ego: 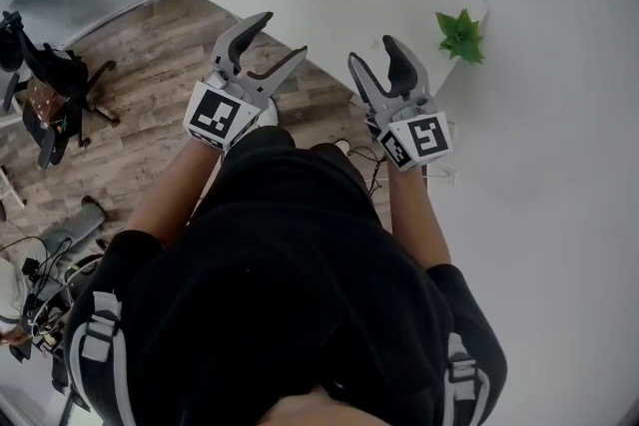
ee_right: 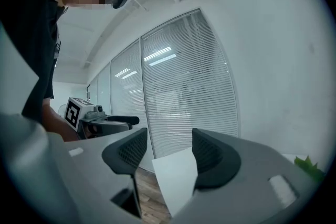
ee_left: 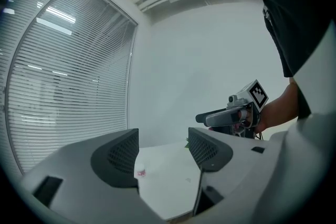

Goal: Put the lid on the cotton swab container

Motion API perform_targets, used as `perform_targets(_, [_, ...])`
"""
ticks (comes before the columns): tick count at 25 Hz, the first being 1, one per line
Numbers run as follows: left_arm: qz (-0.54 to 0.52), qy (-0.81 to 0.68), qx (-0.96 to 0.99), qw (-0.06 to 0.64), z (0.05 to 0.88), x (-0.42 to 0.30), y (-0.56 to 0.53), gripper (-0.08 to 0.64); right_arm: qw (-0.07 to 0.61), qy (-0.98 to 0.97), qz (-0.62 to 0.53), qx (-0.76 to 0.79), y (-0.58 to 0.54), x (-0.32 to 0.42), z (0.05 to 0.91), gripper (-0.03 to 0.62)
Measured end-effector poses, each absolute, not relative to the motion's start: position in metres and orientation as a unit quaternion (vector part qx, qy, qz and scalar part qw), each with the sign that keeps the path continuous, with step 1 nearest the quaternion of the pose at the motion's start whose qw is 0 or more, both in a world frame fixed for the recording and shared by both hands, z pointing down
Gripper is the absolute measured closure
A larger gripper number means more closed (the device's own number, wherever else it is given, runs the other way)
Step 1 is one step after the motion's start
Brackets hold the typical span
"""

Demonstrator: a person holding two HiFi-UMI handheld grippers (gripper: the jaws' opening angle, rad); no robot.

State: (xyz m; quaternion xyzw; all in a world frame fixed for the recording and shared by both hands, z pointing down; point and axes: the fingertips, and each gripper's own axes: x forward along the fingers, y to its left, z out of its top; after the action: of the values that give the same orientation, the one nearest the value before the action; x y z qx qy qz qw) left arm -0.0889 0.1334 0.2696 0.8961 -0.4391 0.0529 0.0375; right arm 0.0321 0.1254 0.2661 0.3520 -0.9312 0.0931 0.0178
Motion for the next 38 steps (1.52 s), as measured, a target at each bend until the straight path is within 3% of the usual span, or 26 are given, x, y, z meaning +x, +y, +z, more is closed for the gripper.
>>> perform_targets(13, [0.055, -0.396, 0.915, 0.051, 0.29, -0.141, 0.095, 0.272, 0.023, -0.905, 0.117, 0.409, 0.105, -0.014, 0.283, 0.328])
perform_targets(38, [0.157, -0.417, 0.892, 0.073, 0.373, -0.07, -0.032, 0.272, 0.045, -0.913, 0.174, 0.366, -0.045, 0.053, 0.366, 0.328])
